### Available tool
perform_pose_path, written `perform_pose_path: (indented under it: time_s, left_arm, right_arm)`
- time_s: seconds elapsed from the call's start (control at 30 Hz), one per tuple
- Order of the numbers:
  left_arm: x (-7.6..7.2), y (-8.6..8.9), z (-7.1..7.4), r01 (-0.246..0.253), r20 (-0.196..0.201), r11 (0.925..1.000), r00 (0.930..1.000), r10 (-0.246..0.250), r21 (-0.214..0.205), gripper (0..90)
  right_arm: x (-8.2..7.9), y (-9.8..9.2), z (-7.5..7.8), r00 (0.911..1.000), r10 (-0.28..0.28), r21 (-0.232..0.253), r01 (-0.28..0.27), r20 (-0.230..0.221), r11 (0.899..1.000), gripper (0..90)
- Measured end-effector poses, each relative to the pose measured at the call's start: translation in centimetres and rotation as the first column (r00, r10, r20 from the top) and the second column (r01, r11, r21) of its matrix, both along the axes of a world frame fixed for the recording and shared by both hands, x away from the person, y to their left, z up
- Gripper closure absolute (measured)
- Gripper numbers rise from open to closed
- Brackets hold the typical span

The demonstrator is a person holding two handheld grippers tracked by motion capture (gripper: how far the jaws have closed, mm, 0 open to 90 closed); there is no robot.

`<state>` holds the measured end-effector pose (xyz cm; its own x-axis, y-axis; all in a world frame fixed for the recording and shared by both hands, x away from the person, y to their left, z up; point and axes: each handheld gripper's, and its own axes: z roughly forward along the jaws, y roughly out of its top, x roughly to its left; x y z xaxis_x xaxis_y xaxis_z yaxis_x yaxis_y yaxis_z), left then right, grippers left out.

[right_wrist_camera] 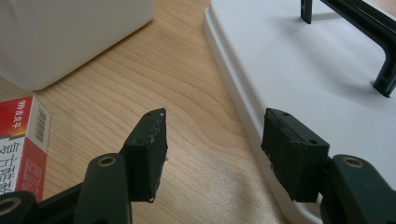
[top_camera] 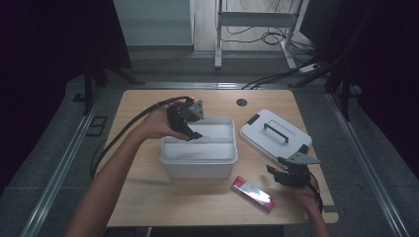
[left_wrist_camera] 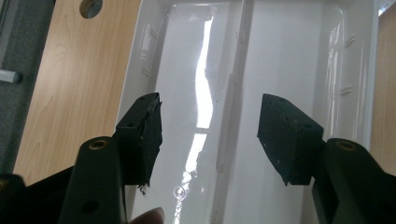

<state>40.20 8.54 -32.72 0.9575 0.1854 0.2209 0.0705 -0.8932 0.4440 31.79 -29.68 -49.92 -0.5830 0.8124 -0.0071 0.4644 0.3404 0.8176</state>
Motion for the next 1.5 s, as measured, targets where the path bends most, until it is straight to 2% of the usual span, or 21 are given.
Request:
perform_pose_path:
  time_s: [0.07, 0.13, 0.17, 0.33, 0.43, 0.47, 0.5, 0.57, 0.6, 0.87, 1.5]
  left_arm:
    - [0.2, -0.1, 0.0, 0.011, -0.004, 0.9997, 0.9999, -0.010, 0.020, 40.3]
    - [0.2, -0.2, -0.2, 0.002, -0.009, 0.9999, 1.0000, -0.002, 0.012, 40.4]
    - [0.3, -0.2, -0.3, 0.010, -0.010, 0.9996, 0.9999, -0.010, 0.028, 40.5]
    - [0.2, -0.5, -0.4, 0.021, -0.008, 0.9984, 0.9997, -0.021, 0.052, 40.8]
    - [0.2, -0.7, -0.4, 0.030, -0.012, 0.9978, 0.9995, -0.029, 0.060, 41.7]
    - [0.1, -0.9, -0.5, 0.026, -0.015, 0.9984, 0.9996, -0.025, 0.051, 41.7]
    - [0.1, -1.0, -0.4, 0.036, -0.012, 0.9969, 0.9993, -0.035, 0.070, 41.8]
    - [0.1, -1.2, -0.5, 0.032, -0.016, 0.9975, 0.9994, -0.031, 0.063, 42.2]
    - [0.2, -1.3, -0.4, 0.039, -0.015, 0.9964, 0.9992, -0.038, 0.076, 42.4]
    - [0.3, -1.5, -0.7, 0.040, -0.014, 0.9952, 0.9991, -0.039, 0.089, 44.3]
    - [1.0, -1.8, -2.0, 0.045, -0.043, 0.9913, 0.9983, -0.040, 0.124, 49.5]
  right_arm:
    - [0.0, 0.0, -0.1, 1.0000, -0.001, 0.000, 0.001, -0.001, 1.000, 40.3]
    - [0.0, 0.0, -0.1, 1.0000, -0.001, 0.000, 0.001, -0.001, 1.000, 40.3]
    - [0.1, 0.0, -0.1, 1.0000, 0.001, -0.004, -0.001, -0.005, 1.000, 40.2]
    - [0.1, 0.0, -0.2, 1.0000, -0.001, -0.007, 0.001, -0.008, 1.000, 40.1]
    - [0.1, 0.0, -0.2, 1.0000, -0.001, -0.007, 0.001, -0.009, 1.000, 40.1]
    - [0.1, 0.0, -0.2, 1.0000, -0.001, -0.007, 0.001, -0.009, 1.000, 40.1]
    - [0.1, 0.0, -0.2, 1.0000, -0.002, -0.007, 0.002, -0.010, 1.000, 40.1]
    - [0.1, -0.1, -0.2, 1.0000, -0.002, -0.008, 0.002, -0.009, 1.000, 40.1]
    - [0.1, -0.1, -0.2, 1.0000, -0.003, -0.008, 0.003, -0.008, 1.000, 40.1]
    - [0.1, -0.3, -0.3, 0.9999, -0.006, -0.008, 0.006, -0.009, 1.000, 40.1]
    - [0.1, -0.4, -0.4, 0.9999, -0.007, -0.014, 0.007, -0.012, 1.000, 40.1]
